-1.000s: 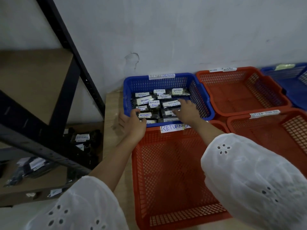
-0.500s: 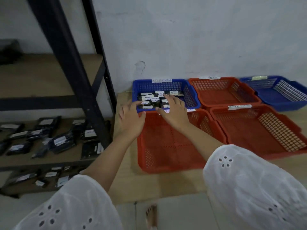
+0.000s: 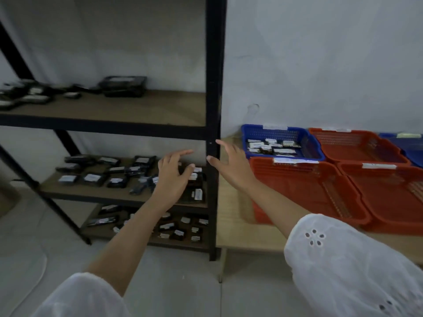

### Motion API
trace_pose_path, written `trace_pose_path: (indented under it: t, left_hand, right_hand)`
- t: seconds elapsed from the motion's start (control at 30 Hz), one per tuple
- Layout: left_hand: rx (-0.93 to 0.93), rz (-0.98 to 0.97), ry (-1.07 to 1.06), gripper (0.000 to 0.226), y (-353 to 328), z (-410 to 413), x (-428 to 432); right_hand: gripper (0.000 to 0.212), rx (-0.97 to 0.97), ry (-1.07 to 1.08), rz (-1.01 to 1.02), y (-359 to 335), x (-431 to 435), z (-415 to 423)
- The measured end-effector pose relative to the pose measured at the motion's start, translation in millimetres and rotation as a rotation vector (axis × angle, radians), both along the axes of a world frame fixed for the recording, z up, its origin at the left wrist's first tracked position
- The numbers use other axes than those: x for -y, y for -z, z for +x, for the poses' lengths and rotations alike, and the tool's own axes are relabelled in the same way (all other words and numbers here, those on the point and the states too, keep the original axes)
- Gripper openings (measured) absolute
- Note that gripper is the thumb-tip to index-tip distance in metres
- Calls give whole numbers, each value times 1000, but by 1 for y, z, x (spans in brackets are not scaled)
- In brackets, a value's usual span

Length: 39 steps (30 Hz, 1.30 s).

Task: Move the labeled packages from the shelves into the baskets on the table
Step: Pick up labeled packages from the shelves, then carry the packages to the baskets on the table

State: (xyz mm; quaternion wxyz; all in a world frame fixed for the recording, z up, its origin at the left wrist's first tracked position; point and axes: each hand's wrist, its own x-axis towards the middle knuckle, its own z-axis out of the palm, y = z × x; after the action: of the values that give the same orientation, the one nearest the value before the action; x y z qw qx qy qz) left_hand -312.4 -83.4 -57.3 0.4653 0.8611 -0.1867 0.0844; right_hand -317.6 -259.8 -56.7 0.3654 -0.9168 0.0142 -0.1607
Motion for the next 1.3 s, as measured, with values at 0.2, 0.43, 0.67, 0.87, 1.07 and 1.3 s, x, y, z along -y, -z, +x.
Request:
trace_pose_path:
  t: [0.2,0.43,0.67,0.87,1.07,1.3]
  left_hand:
    - [-13,-133,41,32,-24,43,-143]
    - [-45,-272,-37,31,-41,101,-291]
    - [-73,-377,-98,28,-35,175,-365]
    - [-73,-393,-114,25,-36,258,-391]
    - [-14,-303,-173,23,-40,332,-431]
    - [-19,-295,-194,21,-41,402,-484]
  right_hand:
    - [58,41,-151,181,-20,-136,61]
    - [54,18,-261,373,-43,-285,129]
    - [50,3,-314,345,-49,-376,202]
    - [47,-48,-312,345,-55,-413,288]
    - [39,-149,-253,267,-56,-444,370]
    - [44,-192,-104,94,-48,-489,447]
